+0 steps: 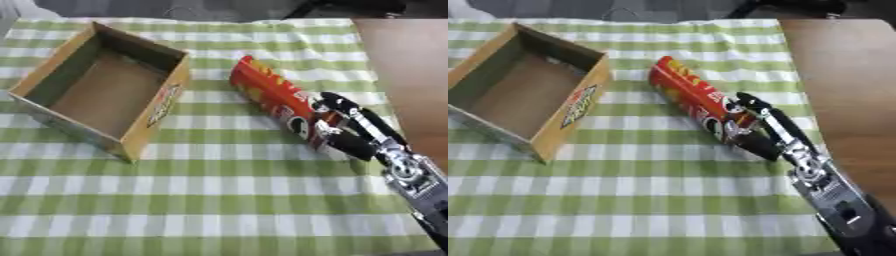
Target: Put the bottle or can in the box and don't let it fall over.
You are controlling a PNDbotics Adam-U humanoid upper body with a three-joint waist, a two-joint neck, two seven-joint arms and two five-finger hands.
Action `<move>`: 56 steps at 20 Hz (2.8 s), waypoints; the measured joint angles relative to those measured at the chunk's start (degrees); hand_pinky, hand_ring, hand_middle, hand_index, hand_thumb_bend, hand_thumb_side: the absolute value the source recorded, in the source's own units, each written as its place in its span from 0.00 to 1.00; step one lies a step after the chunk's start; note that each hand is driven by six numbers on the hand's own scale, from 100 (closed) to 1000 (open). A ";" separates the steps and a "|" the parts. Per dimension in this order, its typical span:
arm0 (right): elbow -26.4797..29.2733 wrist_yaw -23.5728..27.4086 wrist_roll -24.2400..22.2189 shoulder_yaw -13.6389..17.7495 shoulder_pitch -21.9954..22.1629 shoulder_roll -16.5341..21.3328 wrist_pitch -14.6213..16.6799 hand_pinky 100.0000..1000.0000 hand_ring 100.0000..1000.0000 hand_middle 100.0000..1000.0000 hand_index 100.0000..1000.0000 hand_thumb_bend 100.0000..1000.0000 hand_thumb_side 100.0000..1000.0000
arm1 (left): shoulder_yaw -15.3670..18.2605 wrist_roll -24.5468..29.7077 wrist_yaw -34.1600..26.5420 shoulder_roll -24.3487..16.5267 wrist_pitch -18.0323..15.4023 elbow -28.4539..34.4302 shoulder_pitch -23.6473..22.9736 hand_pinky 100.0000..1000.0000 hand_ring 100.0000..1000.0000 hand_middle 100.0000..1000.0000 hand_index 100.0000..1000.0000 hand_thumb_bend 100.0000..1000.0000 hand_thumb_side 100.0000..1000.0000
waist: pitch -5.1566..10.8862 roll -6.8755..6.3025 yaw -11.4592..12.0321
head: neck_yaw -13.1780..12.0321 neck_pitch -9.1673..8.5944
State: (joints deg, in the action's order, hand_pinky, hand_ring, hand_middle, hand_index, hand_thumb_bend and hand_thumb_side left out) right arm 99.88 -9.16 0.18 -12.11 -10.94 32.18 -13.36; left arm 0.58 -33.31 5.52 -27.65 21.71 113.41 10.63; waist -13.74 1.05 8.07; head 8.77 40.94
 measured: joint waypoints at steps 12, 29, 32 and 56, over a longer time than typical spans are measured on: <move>-1.62 0.03 0.35 -0.28 -0.96 -0.36 -0.23 0.67 0.99 0.87 1.00 0.00 0.62 | 0.00 -0.01 -0.18 0.02 -0.01 0.00 0.05 0.43 0.43 0.56 0.68 0.11 0.62 | -0.02 0.00 0.12 | 0.25 -0.11; -1.70 -0.68 -1.76 -0.64 -1.63 -0.60 -0.43 0.36 0.88 0.86 1.00 0.00 0.50 | 0.01 -0.01 -0.43 0.03 0.00 0.00 0.07 0.44 0.43 0.55 0.68 0.10 0.62 | -0.02 0.00 0.18 | 0.40 -0.19; -1.16 -0.95 -2.11 -0.70 -1.37 -0.60 -0.80 0.36 0.88 0.86 1.00 0.00 0.45 | 0.01 -0.01 -0.43 0.03 0.00 0.00 0.10 0.44 0.43 0.55 0.68 0.09 0.62 | -0.02 0.00 0.17 | 0.40 -0.19; 2.07 -10.37 -5.09 -1.91 -0.66 -0.57 -4.74 0.54 0.92 0.86 1.00 0.00 0.36 | 0.04 -0.02 -0.46 0.03 -0.02 0.00 0.15 0.44 0.43 0.55 0.67 0.09 0.62 | -0.02 0.02 0.16 | 0.40 -0.20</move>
State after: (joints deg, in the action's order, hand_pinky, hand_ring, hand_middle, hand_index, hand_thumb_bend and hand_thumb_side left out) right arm 101.95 -19.53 -4.91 -14.03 -11.60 31.61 -18.10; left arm 0.62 -33.33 5.07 -27.63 21.69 113.41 10.78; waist -13.76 1.07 8.23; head 9.17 40.74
